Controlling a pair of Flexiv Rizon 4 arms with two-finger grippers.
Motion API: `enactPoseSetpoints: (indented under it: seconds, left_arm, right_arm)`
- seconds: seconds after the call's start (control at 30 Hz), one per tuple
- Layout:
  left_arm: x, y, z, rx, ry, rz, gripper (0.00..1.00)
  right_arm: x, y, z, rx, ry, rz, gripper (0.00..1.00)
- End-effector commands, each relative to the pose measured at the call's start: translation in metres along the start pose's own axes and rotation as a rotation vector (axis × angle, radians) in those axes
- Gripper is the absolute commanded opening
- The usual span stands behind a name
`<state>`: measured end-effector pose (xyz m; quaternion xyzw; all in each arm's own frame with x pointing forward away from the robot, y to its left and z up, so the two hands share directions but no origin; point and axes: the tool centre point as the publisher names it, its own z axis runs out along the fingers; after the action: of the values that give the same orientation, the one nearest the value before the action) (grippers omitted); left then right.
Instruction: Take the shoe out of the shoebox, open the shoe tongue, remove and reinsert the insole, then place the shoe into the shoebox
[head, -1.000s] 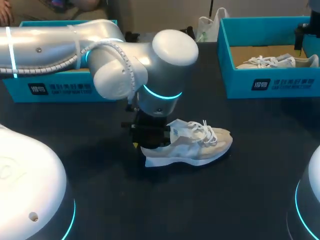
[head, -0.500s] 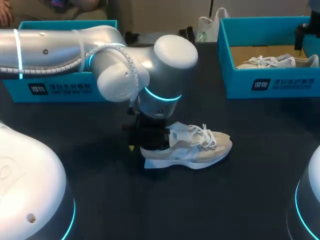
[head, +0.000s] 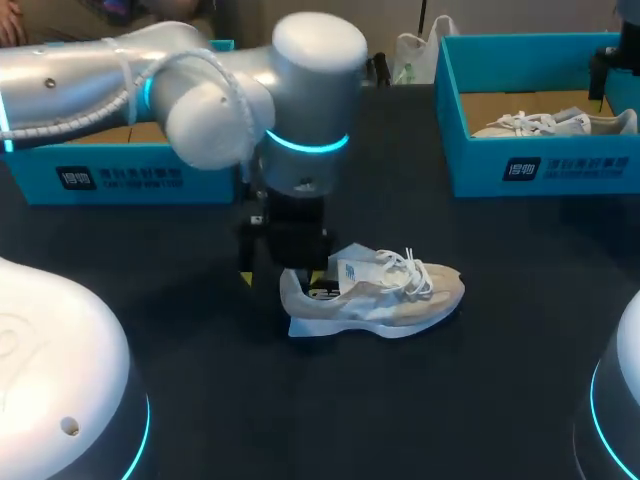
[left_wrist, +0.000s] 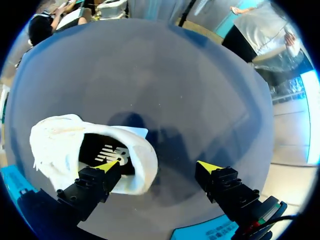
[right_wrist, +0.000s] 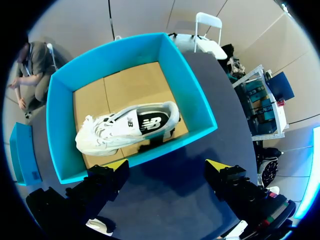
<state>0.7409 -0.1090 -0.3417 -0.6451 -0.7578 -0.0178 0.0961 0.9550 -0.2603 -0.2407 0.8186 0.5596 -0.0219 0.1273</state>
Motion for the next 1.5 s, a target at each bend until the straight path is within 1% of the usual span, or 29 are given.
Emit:
enactPoseSetpoints:
  seconds: [0.03, 0.13, 0.23, 0.33, 0.5, 0.57, 0.67, 1.27, 1.37, 1.5]
  left_arm:
    - [0.016, 0.003, -0.012, 0.026, -0.09, -0.077, 1.0]
    - [0.018, 0.005, -0.017, 0.099, -0.134, -0.119, 1.0]
    - [0.019, 0.005, -0.022, 0.12, -0.183, -0.165, 1.0]
    - [0.023, 0.007, -0.026, 0.169, -0.244, -0.212, 1.0]
    - [0.026, 0.01, -0.026, 0.235, -0.3, -0.268, 1.0]
    - [0.03, 0.012, -0.028, 0.287, -0.345, -0.301, 1.0]
    - [0.035, 0.015, -0.029, 0.415, -0.374, -0.33, 1.0]
    - [0.035, 0.015, -0.029, 0.415, -0.374, -0.33, 1.0]
    - [0.042, 0.019, -0.024, 0.48, -0.381, -0.429, 1.0]
    - [0.05, 0.023, -0.022, 0.532, -0.403, -0.57, 1.0]
  right_arm:
    - [0.0, 0.0, 0.0, -0.001, 0.002, 0.0, 1.0]
    - [0.0, 0.0, 0.0, -0.001, 0.002, 0.0, 1.0]
    - [0.0, 0.0, 0.0, -0.001, 0.002, 0.0, 1.0]
    - [0.0, 0.0, 0.0, -0.001, 0.002, 0.0, 1.0]
    - [0.0, 0.0, 0.0, -0.001, 0.002, 0.0, 1.0]
    - [0.0, 0.0, 0.0, -0.001, 0.002, 0.0, 1.0]
    - [0.0, 0.0, 0.0, -0.001, 0.002, 0.0, 1.0]
    - [0.0, 0.0, 0.0, -0.001, 0.002, 0.0, 1.0]
    - [0.0, 0.0, 0.0, -0.001, 0.002, 0.0, 1.0]
    - [0.0, 0.0, 0.0, -0.001, 0.002, 0.0, 1.0]
